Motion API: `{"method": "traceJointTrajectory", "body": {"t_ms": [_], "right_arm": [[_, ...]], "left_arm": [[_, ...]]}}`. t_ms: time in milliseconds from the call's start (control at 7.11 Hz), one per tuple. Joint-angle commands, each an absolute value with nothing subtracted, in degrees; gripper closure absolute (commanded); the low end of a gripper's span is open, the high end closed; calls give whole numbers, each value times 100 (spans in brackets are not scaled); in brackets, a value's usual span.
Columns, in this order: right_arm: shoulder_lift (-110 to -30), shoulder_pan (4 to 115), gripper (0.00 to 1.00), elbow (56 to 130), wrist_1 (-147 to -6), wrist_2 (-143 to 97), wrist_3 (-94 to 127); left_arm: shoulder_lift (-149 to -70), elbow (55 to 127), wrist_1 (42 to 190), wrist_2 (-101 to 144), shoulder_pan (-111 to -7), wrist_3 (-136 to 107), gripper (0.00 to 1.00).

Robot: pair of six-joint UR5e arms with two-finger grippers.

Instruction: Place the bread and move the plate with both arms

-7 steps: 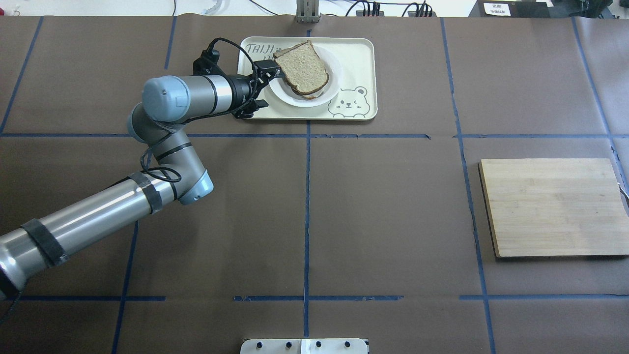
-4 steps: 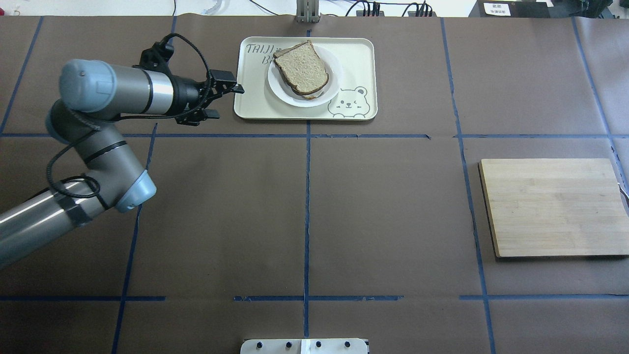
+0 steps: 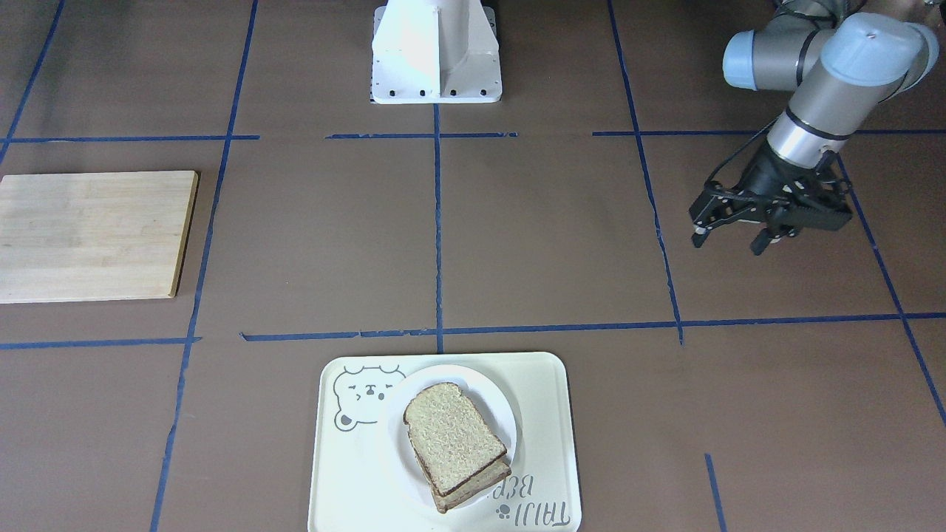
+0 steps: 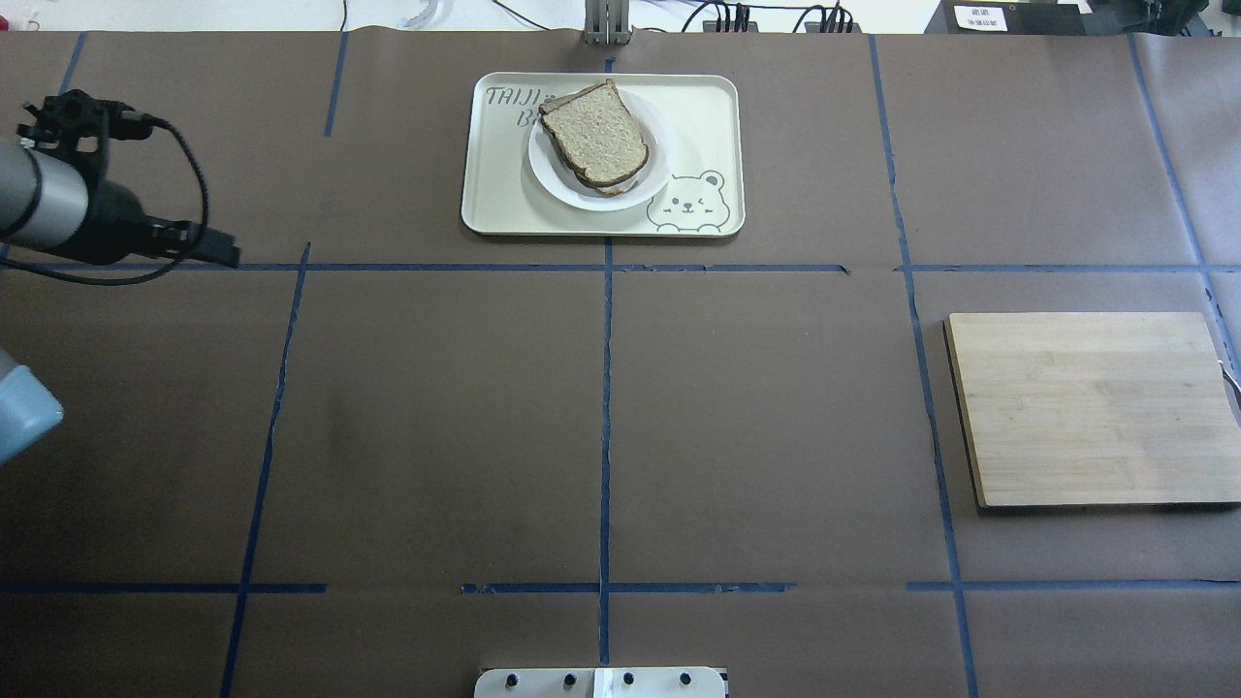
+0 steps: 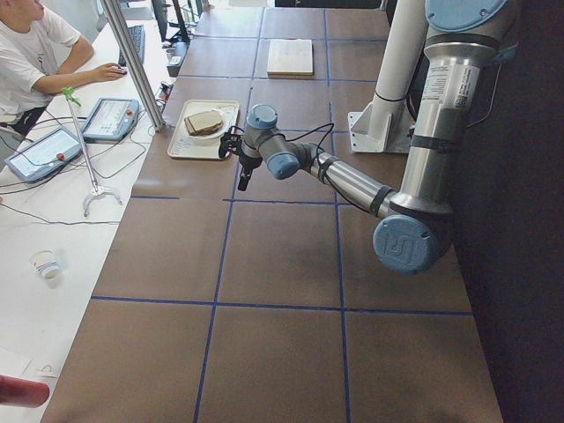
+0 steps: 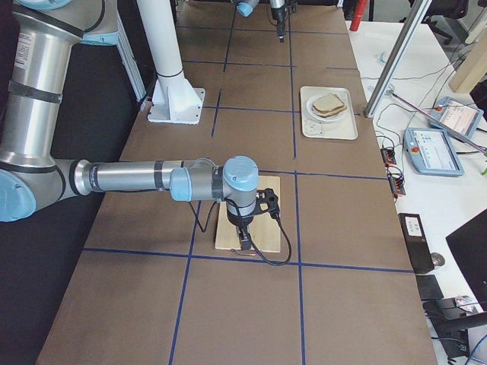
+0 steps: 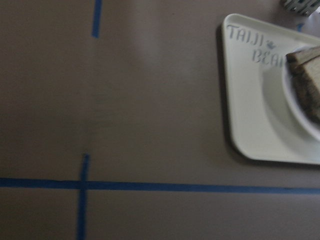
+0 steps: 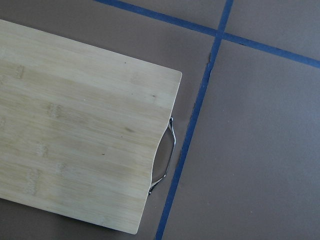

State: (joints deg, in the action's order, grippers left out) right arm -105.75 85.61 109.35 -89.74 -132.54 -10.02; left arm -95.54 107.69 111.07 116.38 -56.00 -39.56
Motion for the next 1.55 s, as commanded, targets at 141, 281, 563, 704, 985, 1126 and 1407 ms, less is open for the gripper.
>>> {"method": "traceJointTrajectory", "body": {"t_ms": [141, 281, 563, 704, 985, 1126, 1407], "right_arm": [[-10582, 8561, 0, 10925, -8974, -13254, -1002], [-10582, 8561, 0, 10916, -8974, -13254, -1011], [-10591, 8561, 0, 10916, -8974, -13254, -1011], [-10591, 8561, 0, 10907, -8974, -13254, -1011], [-10600, 8561, 0, 10881, -8974, -13254, -1020], [-10608, 8561, 0, 10881, -8982, -13254, -1020], [-10617, 8561, 0, 10881, -8982, -13254, -1011]], "left_arm": [[-8615, 10820, 9902, 12863, -7455, -736, 0], [-8387, 10880, 9270, 12893, -7880, 54, 0], [-7975, 10767, 8703, 12911, -8558, 1158, 0], [-7554, 10810, 8736, 12885, -8726, 1125, 0], [-7638, 10487, 8771, 13084, -8771, 1116, 0], [-7551, 10416, 8798, 13374, -8780, 1134, 0], [-7576, 10450, 8807, 13351, -8771, 1107, 0]]}}
